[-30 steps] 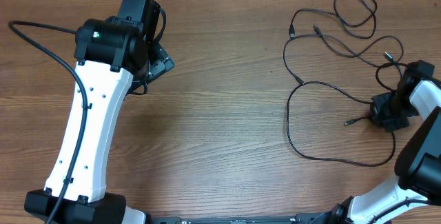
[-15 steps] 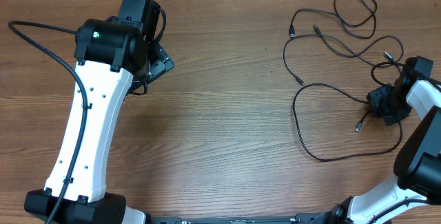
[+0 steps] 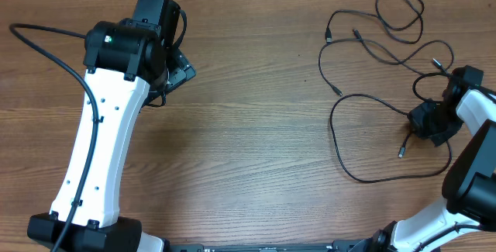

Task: Untangle cables

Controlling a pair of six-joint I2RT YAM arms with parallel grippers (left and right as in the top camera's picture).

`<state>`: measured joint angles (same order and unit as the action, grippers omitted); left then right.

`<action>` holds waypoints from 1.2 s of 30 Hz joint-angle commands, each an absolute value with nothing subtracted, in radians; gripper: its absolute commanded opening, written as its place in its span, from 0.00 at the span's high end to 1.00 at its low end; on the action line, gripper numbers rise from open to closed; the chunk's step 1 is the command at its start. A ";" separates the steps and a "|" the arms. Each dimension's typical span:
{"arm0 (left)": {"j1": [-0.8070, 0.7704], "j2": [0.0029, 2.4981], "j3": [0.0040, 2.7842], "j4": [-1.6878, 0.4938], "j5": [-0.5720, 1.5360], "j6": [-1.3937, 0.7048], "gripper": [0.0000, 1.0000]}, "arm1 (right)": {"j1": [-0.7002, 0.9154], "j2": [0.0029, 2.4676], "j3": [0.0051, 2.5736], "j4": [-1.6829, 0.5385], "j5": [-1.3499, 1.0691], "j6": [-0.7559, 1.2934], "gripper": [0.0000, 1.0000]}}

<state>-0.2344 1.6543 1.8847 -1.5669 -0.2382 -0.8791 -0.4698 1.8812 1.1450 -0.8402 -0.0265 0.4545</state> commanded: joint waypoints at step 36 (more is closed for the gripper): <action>-0.352 1.617 1.880 -1.523 -0.049 -0.629 0.07 | -0.168 1.257 1.236 -1.267 -0.271 0.350 0.00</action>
